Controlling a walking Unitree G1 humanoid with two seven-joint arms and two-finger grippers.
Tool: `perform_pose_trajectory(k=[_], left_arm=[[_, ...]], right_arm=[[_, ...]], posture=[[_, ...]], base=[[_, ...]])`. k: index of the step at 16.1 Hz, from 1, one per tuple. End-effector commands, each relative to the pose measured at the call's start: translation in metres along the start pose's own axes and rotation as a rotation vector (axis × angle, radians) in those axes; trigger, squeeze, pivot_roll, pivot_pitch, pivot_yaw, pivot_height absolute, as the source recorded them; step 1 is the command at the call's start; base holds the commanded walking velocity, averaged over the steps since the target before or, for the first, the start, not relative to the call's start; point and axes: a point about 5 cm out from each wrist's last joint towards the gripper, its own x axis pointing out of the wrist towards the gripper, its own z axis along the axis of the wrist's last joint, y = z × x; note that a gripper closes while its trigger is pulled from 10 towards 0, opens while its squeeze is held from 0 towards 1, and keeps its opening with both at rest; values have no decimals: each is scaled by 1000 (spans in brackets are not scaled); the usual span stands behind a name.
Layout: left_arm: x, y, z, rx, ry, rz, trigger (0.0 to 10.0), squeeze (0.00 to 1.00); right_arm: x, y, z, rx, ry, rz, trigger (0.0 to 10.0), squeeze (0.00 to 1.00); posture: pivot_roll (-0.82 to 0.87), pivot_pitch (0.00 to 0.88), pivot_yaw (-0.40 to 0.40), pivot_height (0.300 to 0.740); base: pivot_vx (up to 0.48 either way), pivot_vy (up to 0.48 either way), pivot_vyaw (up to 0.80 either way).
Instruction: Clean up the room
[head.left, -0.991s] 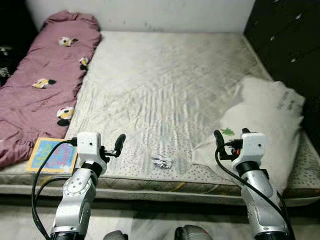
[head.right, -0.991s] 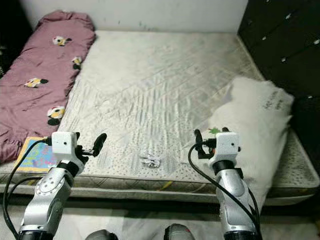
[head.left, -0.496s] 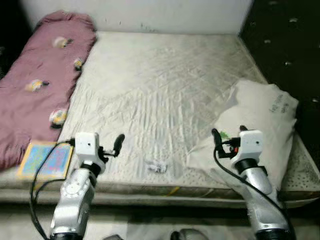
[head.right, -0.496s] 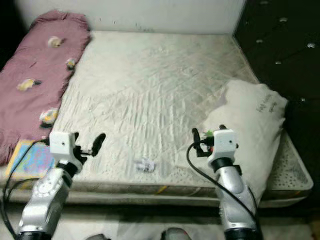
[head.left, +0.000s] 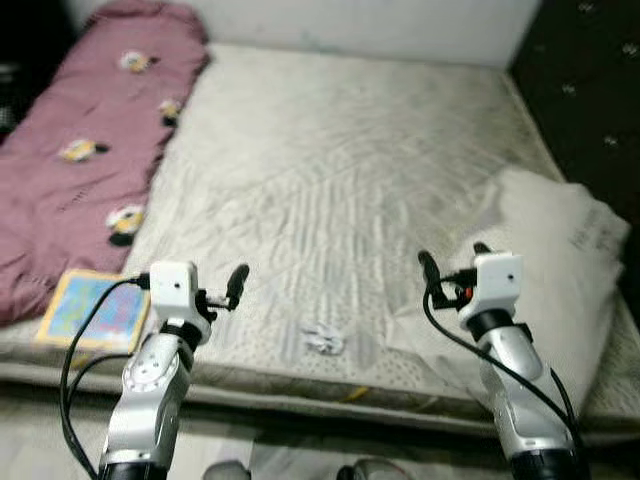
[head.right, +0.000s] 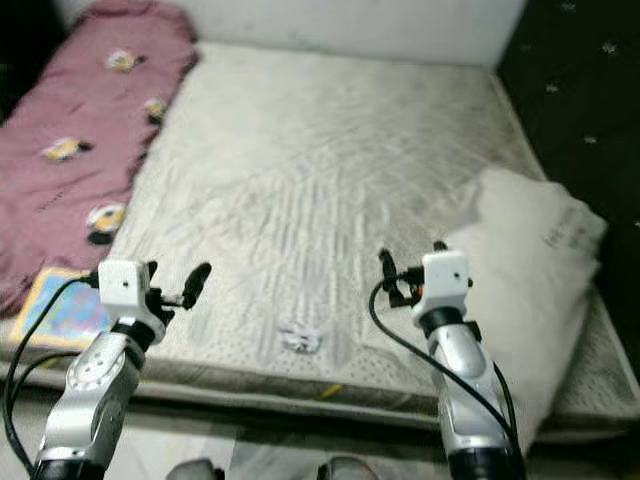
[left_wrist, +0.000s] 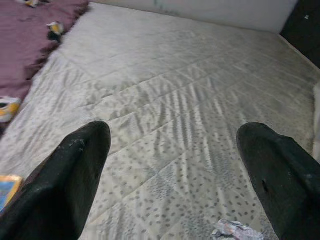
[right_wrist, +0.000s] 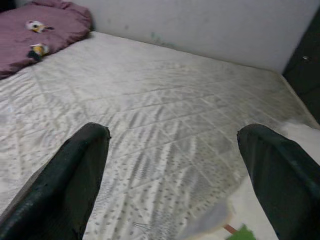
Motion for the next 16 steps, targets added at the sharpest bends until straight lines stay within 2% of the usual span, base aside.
perform_pose_trajectory(k=[1,9,14,16], left_arm=[[0,0,-2,-1,11,-4,10000,0],[0,1,-2,5,7,7,10000,0],[0,0,1,2,-14,-6,10000,0],[0,-1,1,-4,-19,-10,10000,0]], right_arm=[[-2,-2,-5,-7,24,-3,10000,0],[0,-1,-7,-6,32,-1,10000,0],[1,-3,-7,-5,36,-4,10000,0],[1,-3,-7,-6,36,-4,10000,0]], posture=[[-30,38,-44,740],[-26,41,-43,740],[-28,49,-44,740],[-28,49,-46,740]], base=[[0,480,0],[0,480,0],[0,0,0],[0,0,-413]])
